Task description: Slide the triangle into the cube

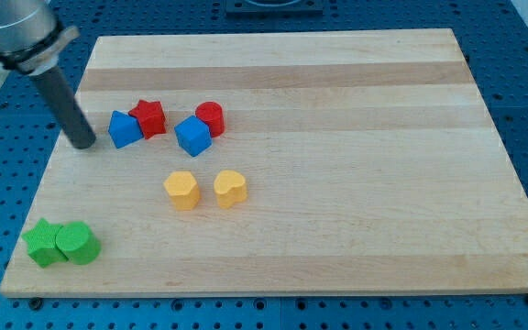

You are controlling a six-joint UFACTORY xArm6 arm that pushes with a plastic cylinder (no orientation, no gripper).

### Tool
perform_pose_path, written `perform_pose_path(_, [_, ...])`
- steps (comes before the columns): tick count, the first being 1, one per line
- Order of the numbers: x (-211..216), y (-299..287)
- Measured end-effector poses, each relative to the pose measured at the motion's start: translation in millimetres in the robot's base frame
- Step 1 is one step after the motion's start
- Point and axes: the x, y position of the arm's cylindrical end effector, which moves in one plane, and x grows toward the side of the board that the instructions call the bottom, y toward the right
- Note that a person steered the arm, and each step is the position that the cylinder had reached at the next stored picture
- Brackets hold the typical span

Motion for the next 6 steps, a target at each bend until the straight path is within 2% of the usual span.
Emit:
perform_pose_path(2, [-34.6, 87.4])
perform_pose_path(4, [-29.3, 47.9])
perform_pose_path(5, [4.0, 33.4])
perform_pose_path(6, [54.9, 44.2])
